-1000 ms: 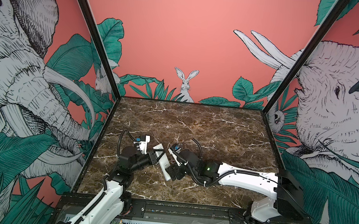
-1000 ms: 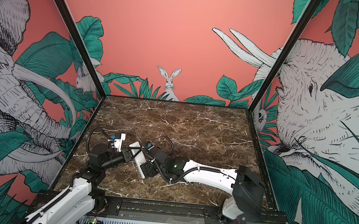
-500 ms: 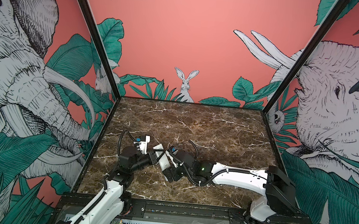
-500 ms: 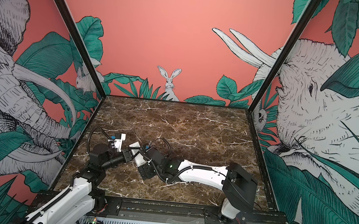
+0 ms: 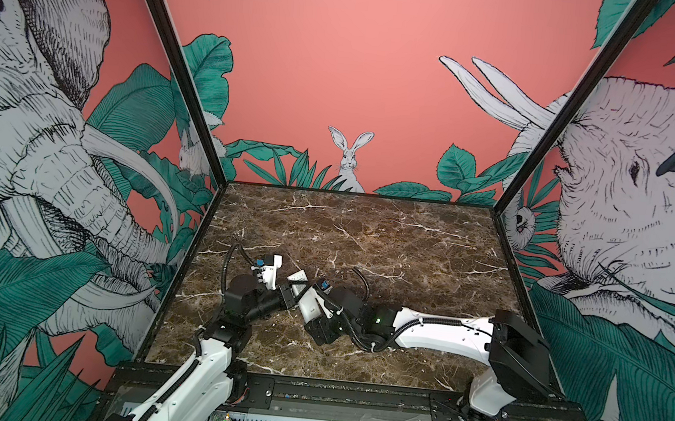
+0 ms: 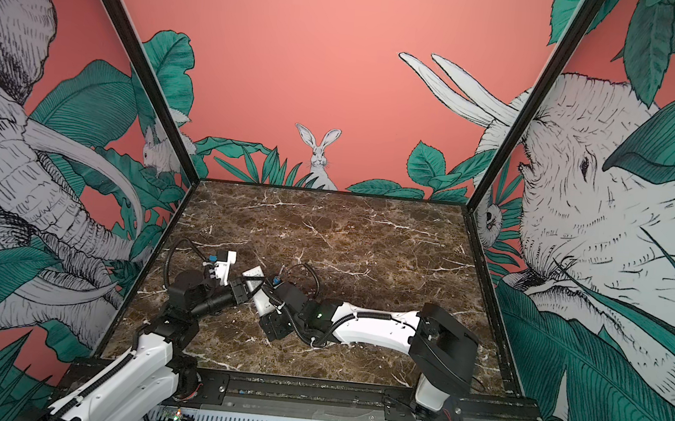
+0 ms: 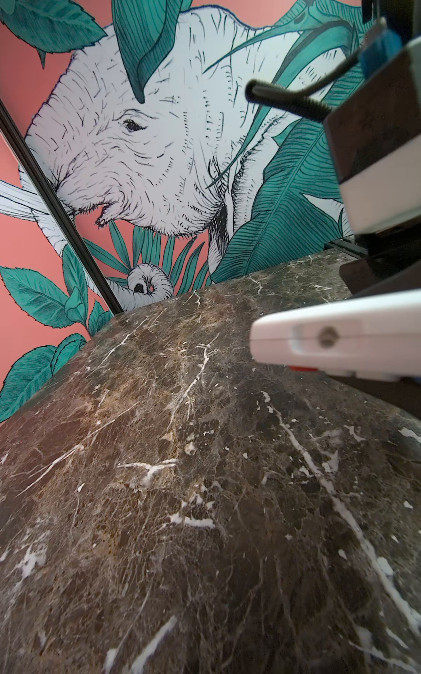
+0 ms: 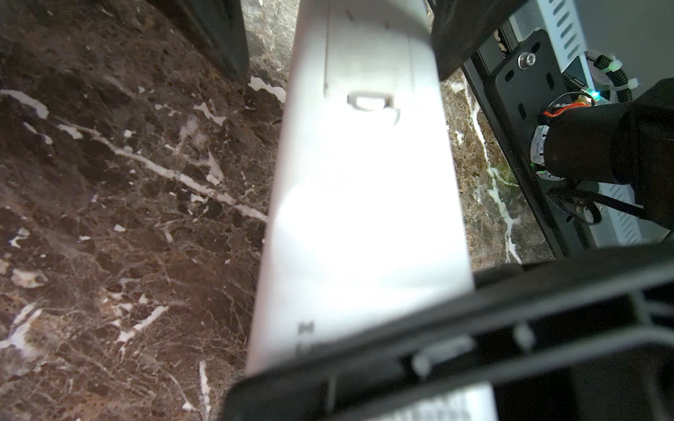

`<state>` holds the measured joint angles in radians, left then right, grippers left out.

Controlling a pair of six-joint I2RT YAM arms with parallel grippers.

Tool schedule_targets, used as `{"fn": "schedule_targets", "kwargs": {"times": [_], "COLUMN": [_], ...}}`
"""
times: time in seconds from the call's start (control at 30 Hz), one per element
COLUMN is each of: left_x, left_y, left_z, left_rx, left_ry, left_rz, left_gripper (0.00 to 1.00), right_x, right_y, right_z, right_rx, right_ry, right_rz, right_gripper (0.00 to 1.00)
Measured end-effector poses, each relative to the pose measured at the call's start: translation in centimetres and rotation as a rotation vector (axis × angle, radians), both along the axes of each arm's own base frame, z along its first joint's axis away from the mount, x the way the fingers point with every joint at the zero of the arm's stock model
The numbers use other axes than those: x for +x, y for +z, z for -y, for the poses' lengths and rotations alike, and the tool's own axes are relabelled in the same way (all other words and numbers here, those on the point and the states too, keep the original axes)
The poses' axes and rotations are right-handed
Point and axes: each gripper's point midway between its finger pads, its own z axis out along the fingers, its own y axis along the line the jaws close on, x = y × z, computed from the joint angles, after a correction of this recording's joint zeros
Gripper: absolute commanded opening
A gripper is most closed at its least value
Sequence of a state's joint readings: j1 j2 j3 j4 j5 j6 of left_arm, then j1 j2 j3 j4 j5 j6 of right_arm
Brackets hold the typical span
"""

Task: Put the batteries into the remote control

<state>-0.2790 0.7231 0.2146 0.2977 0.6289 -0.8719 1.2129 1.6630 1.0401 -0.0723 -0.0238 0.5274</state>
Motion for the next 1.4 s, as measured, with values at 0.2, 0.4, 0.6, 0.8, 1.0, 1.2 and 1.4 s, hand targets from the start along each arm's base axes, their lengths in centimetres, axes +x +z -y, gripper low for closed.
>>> {"fn": "schedule_targets", "kwargs": {"times": [0.2,0.4,0.6,0.8,1.0,1.2,1.4], "left_x": [0.0,0.1,0.1,0.1,0.2,0.2,0.4], "left_y": [-0.1,-0.1,-0.1,-0.1,-0.4,-0.5,0.5], "left_z": [0.0,0.0,-0.1,-0.1,-0.1,-0.1,0.0], "left_rx": [0.001,0.001,0.003,0.003,0.007,0.018,0.028], "left_ry": [0.002,0.003,0.007,0.009,0.009,0.005,0.001], "left_rz": [-0.002,-0.002,-0.002,-0.002,-0.012,-0.014,0.009], "left_gripper": [0.00,0.00,0.00,0.00,0.07,0.39,0.64], "right_x": [-0.3,-0.4,-0.4,-0.4,-0.5,-0.4,-0.3], "right_y": [-0.1,-0.1,0.0,0.0,-0.2,-0.2,-0.4], "right_z": [-0.2,-0.3,-0.4,-0.5,-0.4,-0.3,0.0], "right_rx": [0.008,0.013,0.021,0.023,0.024,0.018,0.008], "right_ry": [0.007,0.010,0.011,0.011,0.012,0.013,0.020], "right_rz": [-0.009,-0.012,-0.009,-0.009,-0.008,-0.003,0.009], "right_gripper": [0.66,0.58,0.47,0.36,0.27,0.24,0.19]}}
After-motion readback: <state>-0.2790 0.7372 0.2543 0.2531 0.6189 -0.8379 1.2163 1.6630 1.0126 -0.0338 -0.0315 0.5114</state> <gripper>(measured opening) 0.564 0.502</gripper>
